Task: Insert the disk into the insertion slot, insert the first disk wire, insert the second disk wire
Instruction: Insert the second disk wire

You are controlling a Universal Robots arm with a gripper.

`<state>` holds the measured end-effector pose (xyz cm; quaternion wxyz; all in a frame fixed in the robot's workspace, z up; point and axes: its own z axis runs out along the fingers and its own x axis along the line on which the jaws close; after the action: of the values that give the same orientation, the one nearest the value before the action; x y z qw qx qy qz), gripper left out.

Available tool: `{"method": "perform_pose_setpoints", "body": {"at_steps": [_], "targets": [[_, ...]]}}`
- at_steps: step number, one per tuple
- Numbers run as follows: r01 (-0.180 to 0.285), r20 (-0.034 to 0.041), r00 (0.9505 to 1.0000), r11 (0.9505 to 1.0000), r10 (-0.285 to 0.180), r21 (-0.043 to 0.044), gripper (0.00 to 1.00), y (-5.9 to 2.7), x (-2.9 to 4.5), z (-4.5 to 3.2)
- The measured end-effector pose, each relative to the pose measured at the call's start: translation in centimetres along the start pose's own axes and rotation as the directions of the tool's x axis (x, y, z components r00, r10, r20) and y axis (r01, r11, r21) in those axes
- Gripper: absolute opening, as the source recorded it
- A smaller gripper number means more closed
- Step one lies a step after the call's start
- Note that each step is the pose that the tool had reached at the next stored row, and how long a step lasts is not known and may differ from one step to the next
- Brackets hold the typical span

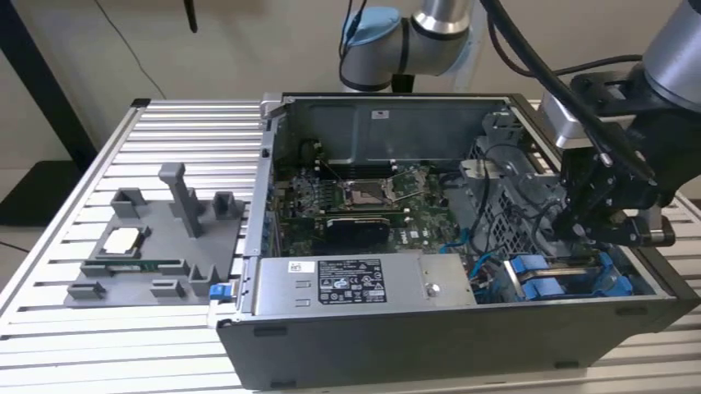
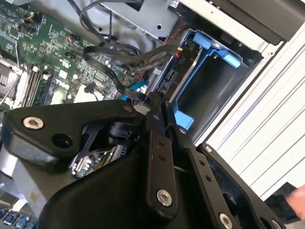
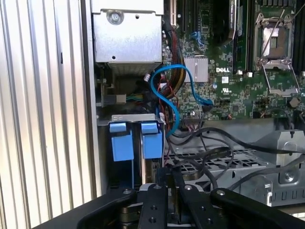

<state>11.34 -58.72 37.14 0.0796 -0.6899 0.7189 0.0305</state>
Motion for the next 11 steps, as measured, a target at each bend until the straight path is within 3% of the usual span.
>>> {"method": "perform_pose_setpoints", "body": {"at_steps": [4, 11], "targets": [[0.006, 0.0010, 1.0000, 0.9994, -0.006, 0.0328, 0.16, 0.04, 0.05, 0.23], [0.009, 0.0019, 1.0000, 0.9986, -0.009, 0.0521, 0.16, 0.09, 0.35, 1.15]]}}
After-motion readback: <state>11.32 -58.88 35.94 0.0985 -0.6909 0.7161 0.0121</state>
